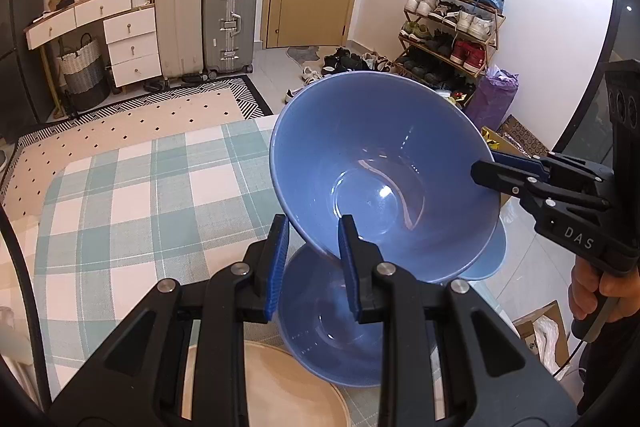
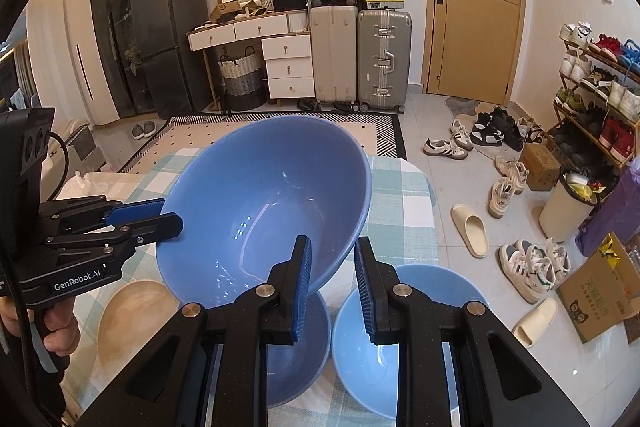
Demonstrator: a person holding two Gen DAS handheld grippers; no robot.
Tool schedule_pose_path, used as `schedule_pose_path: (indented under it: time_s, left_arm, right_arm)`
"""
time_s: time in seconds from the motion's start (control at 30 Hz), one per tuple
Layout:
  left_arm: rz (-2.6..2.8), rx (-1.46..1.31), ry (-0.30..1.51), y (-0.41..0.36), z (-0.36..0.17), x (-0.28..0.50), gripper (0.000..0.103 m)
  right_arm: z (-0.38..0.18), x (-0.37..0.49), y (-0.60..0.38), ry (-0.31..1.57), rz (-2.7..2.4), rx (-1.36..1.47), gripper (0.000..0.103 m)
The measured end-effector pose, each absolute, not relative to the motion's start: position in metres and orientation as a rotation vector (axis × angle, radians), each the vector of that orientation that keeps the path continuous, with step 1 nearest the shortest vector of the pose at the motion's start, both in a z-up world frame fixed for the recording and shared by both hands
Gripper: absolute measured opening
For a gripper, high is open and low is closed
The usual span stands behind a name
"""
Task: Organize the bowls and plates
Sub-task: 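Lower the held blue bowl into the other blue bowl with both grippers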
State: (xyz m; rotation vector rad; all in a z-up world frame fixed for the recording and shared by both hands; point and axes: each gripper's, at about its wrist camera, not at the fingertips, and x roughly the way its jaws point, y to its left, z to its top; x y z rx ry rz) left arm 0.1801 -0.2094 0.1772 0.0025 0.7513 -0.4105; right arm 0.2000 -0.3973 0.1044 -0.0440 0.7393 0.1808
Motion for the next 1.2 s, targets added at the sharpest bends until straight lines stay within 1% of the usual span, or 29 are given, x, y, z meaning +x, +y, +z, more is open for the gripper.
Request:
schedule_pose_path:
  time_s: [0.6,1.2]
  left_arm:
    - [-0.404,0.005,0.741,-0.197,0.177,0.152,0.022]
    - [-0.387,0.022,0.744,-0.192,0.161,0.114,0.022]
  right_arm:
    - [0.107,0.179,-0.385,0.727,0.191,-0.048,0.023]
    - [0.099,0.159,-0.365,0.736,0.204,-0.056,0.023]
